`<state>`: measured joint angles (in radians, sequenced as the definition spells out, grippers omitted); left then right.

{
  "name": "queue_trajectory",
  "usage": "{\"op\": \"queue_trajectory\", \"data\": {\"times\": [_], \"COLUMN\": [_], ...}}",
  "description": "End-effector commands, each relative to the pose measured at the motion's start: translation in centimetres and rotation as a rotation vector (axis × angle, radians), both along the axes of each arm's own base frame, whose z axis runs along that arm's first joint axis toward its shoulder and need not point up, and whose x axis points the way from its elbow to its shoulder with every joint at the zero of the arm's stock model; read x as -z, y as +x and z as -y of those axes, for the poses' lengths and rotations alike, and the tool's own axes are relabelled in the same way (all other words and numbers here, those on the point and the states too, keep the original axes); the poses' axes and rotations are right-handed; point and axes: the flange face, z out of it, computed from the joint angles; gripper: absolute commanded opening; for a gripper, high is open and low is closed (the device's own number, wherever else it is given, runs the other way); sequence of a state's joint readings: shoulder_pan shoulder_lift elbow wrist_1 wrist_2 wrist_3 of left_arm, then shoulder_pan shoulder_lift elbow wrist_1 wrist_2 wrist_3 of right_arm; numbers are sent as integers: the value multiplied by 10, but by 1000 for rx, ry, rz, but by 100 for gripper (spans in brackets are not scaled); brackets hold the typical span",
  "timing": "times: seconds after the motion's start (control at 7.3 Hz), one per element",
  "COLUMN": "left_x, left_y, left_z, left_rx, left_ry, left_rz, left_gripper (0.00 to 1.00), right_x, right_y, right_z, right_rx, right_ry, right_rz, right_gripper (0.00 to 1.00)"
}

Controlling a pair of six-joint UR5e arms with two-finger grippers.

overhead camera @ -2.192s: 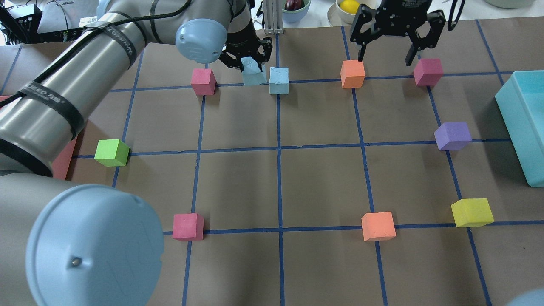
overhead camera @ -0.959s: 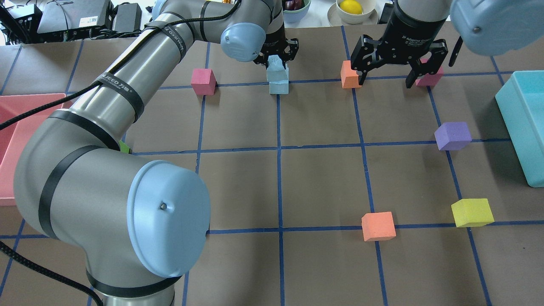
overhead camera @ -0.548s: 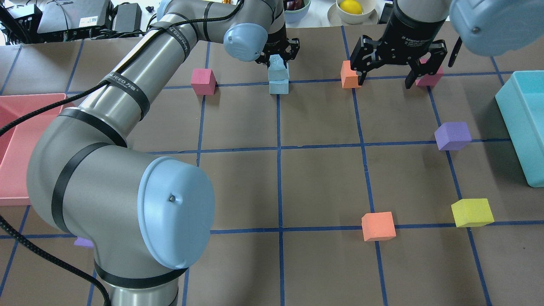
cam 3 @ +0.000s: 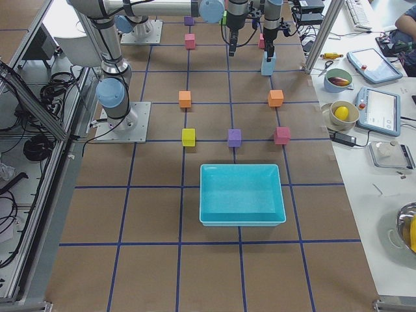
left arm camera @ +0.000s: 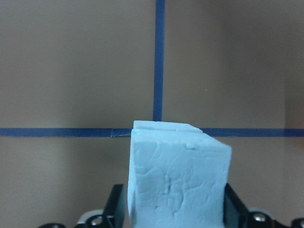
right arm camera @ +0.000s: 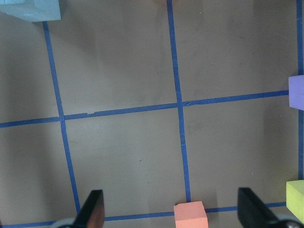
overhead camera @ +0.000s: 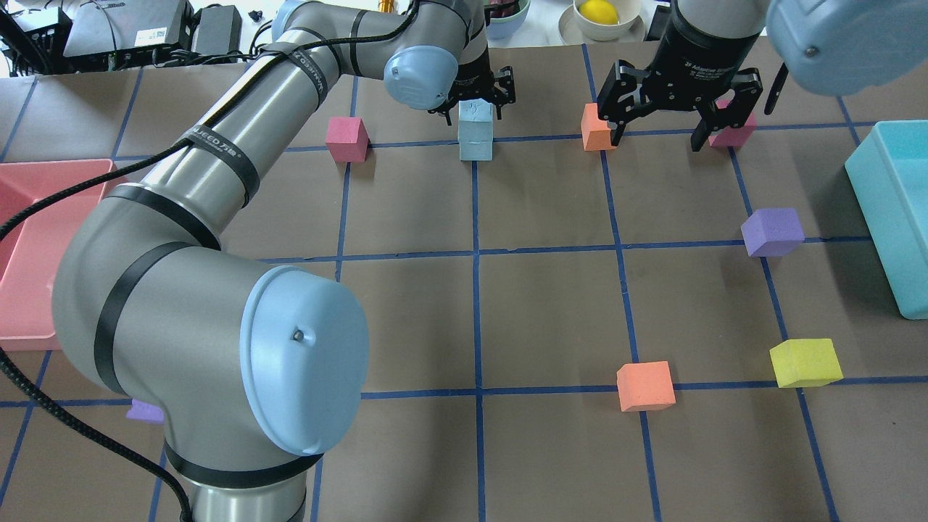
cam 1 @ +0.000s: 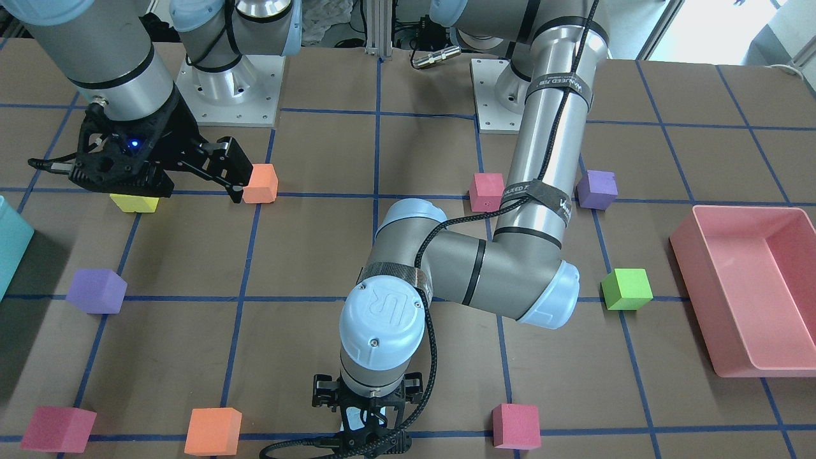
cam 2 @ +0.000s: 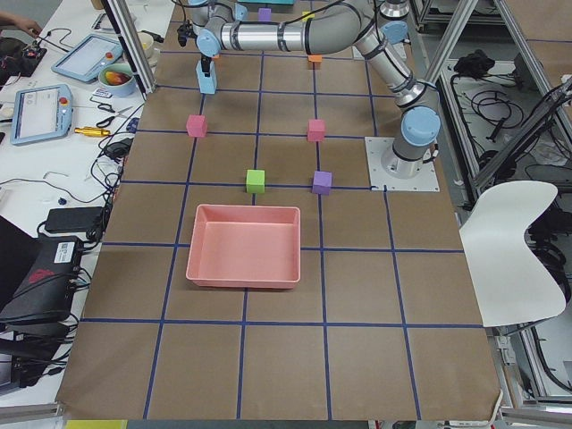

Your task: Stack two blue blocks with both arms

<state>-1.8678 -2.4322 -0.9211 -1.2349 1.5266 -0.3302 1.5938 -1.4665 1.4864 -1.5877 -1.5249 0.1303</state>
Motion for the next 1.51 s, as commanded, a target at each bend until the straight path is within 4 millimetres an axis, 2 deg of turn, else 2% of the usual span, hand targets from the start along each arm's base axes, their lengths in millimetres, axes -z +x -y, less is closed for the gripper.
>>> {"op": "queue_trajectory", "data": {"times": [0.0,0.14,0.27,0.41,0.55,0.68,0.82,1.1,1.23,1.37], "left_x": [-33,-64,-99,-141,-180,-211,-227,-242,-250,-245], "left_y": [3,12,32,74,116,152,178,198,225,259], "left_z": [-5,-15,-26,-36,-57,-86,-123,-211,-230,-232], "left_rx": [5,6,11,78,114,154,135,121,76,8], "left_ry": [-17,9,15,35,75,96,105,112,101,113], "left_rz": [-3,10,13,34,55,62,60,118,130,113], "left_gripper": [100,100,100,100,100,100,98,100,100,100], "right_x": [-1,-1,-1,-1,-1,-1,-1,0,0,0], "right_y": [1,0,0,0,1,1,0,0,0,0], "right_z": [0,0,0,0,0,0,0,0,0,0], "right_rx": [-1,0,0,2,0,0,2,2,0,0], "right_ry": [-1,-1,-1,-1,-1,-1,-1,0,0,2], "right_rz": [0,0,0,0,0,0,0,0,-1,0], "right_gripper": [100,100,100,100,100,100,100,100,100,100]}}
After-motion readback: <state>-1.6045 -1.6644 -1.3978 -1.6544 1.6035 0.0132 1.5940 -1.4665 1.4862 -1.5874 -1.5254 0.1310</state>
